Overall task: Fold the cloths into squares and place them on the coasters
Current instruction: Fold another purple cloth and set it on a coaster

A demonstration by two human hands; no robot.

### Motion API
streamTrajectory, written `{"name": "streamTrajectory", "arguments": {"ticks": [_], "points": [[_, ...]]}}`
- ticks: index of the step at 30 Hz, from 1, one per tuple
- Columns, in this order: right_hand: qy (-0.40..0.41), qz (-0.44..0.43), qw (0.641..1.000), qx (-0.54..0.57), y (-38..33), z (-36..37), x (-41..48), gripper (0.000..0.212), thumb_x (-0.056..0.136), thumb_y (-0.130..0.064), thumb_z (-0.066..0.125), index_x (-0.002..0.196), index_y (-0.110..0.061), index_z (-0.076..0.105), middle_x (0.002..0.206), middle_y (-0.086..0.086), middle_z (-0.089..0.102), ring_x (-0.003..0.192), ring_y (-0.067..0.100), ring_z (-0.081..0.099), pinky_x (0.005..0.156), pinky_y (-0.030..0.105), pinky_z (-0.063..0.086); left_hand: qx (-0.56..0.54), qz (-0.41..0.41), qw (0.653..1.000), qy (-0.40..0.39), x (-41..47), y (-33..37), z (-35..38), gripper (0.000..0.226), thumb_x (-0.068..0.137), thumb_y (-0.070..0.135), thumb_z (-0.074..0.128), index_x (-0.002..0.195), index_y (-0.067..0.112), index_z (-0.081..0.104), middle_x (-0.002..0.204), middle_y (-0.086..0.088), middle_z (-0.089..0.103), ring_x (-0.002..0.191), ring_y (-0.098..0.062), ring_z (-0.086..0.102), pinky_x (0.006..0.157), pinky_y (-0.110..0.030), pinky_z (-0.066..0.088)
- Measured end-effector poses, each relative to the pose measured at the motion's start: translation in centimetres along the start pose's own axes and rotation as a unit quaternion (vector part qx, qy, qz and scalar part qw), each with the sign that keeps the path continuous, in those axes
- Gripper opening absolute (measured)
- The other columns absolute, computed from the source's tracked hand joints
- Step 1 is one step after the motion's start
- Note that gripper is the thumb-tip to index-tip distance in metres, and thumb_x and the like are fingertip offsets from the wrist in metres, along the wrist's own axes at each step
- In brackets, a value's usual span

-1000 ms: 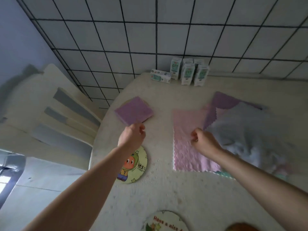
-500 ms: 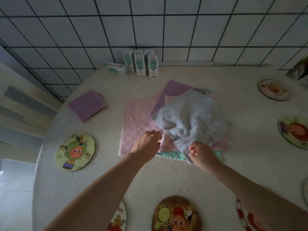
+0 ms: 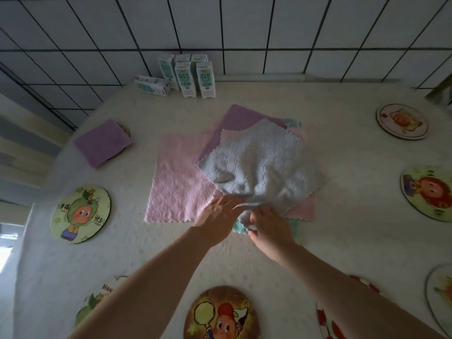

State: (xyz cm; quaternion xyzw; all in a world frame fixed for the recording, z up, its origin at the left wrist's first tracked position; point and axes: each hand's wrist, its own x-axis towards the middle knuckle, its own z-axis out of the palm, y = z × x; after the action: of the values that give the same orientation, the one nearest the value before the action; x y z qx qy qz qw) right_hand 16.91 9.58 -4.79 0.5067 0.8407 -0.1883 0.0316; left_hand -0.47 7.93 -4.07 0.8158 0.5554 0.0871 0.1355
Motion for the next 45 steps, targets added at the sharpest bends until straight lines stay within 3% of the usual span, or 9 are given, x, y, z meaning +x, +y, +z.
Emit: {"name": "streamTrajectory", "arguments": {"ticks": [4, 9, 17, 20, 26, 30, 38, 41, 45], "points": [[-0.012, 0.006, 0.998, 0.058, 0.5, -1.8, 0.2, 0.014, 0.090, -0.022, 0.047, 0.087, -0.017, 0.059, 0.095, 0.002, 0.060, 0.090, 0.021, 0.057, 0.069, 0.033, 0.047, 0.000, 0.007, 1.000, 0.023, 0.5, -0.2, 0.3, 0.049, 0.077, -0.003, 0.054, 0.119, 0.019, 0.063, 0.123, -0.002, 0.063, 0.114, -0.022, 0.058, 0.092, -0.043, 0.052], [-0.017, -0.002, 0.993, 0.116, 1.6, -3.6, 0.2, 0.007, 0.086, -0.021, 0.053, 0.080, -0.018, 0.054, 0.075, -0.002, 0.061, 0.066, 0.015, 0.057, 0.058, 0.029, 0.045, 0.003, 0.027, 0.999, 0.044, 1.8, -0.3, -0.4, 0.051, 0.057, -0.005, 0.081, 0.102, 0.015, 0.071, 0.107, -0.002, 0.070, 0.085, -0.022, 0.067, 0.072, -0.041, 0.059], [-0.021, -0.063, 0.996, 0.052, 0.5, -1.1, -0.3, 0.026, 0.085, -0.040, 0.062, 0.093, -0.017, 0.053, 0.094, -0.002, 0.055, 0.087, 0.017, 0.054, 0.074, 0.028, 0.048, 0.007, 0.038, 0.998, 0.039, 2.1, -1.2, -0.1, 0.048, 0.064, -0.006, 0.076, 0.104, 0.019, 0.071, 0.111, -0.001, 0.068, 0.092, -0.020, 0.066, 0.078, -0.039, 0.059], [-0.007, -0.064, 0.997, 0.031, 0.3, -0.7, -0.1, 0.018, 0.090, -0.027, 0.058, 0.100, -0.011, 0.056, 0.103, 0.003, 0.057, 0.096, 0.021, 0.055, 0.076, 0.032, 0.050, 0.007, 0.045, 0.998, 0.040, 2.0, -1.5, 0.0, 0.048, 0.064, -0.003, 0.078, 0.106, 0.021, 0.071, 0.108, 0.001, 0.068, 0.092, -0.018, 0.065, 0.079, -0.037, 0.058], [-0.025, 0.002, 0.983, 0.180, 0.9, -3.7, 1.2, 0.010, 0.082, -0.018, 0.053, 0.074, -0.020, 0.048, 0.063, -0.008, 0.049, 0.054, 0.007, 0.047, 0.048, 0.024, 0.033, -0.005, 0.052, 0.997, 0.058, 2.3, -2.0, -0.3, 0.041, 0.062, 0.001, 0.080, 0.098, 0.020, 0.071, 0.104, 0.004, 0.069, 0.087, -0.014, 0.065, 0.075, -0.031, 0.058], [0.025, 0.015, 0.968, 0.248, 2.1, -8.6, 1.5, 0.015, 0.076, -0.020, 0.061, 0.068, -0.016, 0.049, 0.055, -0.001, 0.051, 0.048, 0.012, 0.040, 0.047, 0.031, 0.037, -0.002, -0.021, 0.996, 0.086, 3.8, -3.2, -1.2, 0.022, 0.074, 0.005, 0.075, 0.094, 0.014, 0.069, 0.092, 0.000, 0.069, 0.080, -0.014, 0.065, 0.062, -0.032, 0.060], [0.110, 0.106, 0.882, 0.447, 4.6, -16.8, 3.9, 0.013, 0.090, -0.012, 0.048, 0.079, -0.008, 0.044, 0.067, 0.007, 0.053, 0.058, 0.024, 0.071, 0.041, 0.033, 0.047, -0.068, -0.266, 0.956, 0.103, 7.9, -6.7, -6.3, 0.008, 0.085, 0.019, 0.061, 0.084, 0.018, 0.069, 0.093, 0.000, 0.063, 0.090, -0.021, 0.056, 0.066, -0.039, 0.053], [0.148, 0.117, 0.872, 0.452, 5.6, -18.3, 5.5, 0.018, 0.091, -0.013, 0.048, 0.074, -0.015, 0.043, 0.073, 0.004, 0.061, 0.071, 0.020, 0.073, 0.056, 0.050, 0.058, -0.168, -0.318, 0.920, 0.154, 9.3, -6.9, -8.6, 0.015, 0.085, 0.007, 0.058, 0.090, 0.011, 0.072, 0.090, -0.011, 0.069, 0.080, -0.025, 0.063, 0.067, -0.032, 0.050], [0.179, 0.094, 0.884, 0.422, 5.6, -20.7, 6.8, 0.021, 0.092, -0.019, 0.048, 0.072, -0.019, 0.041, 0.077, 0.006, 0.060, 0.078, 0.019, 0.072, 0.072, 0.053, 0.057, -0.254, -0.341, 0.882, 0.205, 10.3, -6.7, -12.0, 0.018, 0.085, 0.004, 0.058, 0.095, 0.011, 0.072, 0.082, -0.012, 0.069, 0.072, -0.026, 0.064, 0.064, -0.029, 0.051]]}}
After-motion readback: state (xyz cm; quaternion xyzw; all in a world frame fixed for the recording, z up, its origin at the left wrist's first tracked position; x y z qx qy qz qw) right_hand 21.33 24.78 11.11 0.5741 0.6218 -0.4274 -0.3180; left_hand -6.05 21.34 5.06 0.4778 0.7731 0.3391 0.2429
